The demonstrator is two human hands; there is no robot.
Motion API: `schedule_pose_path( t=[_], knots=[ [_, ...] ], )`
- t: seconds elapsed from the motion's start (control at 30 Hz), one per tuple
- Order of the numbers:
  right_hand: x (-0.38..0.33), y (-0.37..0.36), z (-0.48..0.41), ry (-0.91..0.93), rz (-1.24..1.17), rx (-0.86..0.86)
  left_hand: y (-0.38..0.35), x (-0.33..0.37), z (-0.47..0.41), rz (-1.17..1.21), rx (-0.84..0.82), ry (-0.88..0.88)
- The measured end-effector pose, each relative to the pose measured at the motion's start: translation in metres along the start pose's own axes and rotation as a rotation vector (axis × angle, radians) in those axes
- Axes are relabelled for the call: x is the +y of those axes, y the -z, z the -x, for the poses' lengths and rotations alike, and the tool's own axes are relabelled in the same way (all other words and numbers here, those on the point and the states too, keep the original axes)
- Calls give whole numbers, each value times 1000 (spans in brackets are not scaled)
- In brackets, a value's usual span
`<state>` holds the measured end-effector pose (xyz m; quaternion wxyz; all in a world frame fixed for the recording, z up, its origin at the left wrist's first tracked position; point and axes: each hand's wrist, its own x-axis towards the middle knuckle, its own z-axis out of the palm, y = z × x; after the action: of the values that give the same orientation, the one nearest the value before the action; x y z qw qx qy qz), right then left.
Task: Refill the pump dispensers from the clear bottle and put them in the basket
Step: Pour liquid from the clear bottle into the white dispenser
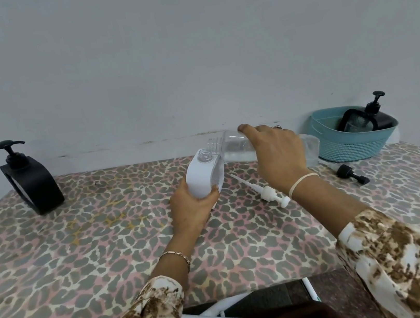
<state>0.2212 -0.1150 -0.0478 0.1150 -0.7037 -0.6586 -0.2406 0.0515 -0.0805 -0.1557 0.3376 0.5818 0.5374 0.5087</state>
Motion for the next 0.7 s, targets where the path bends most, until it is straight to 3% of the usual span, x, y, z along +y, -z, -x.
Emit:
schedule_pose_path(
  t=[0.7],
  knots=[
    [-1,6,-2,35,5,11,1,4,0,-5,-22,43]
  ],
)
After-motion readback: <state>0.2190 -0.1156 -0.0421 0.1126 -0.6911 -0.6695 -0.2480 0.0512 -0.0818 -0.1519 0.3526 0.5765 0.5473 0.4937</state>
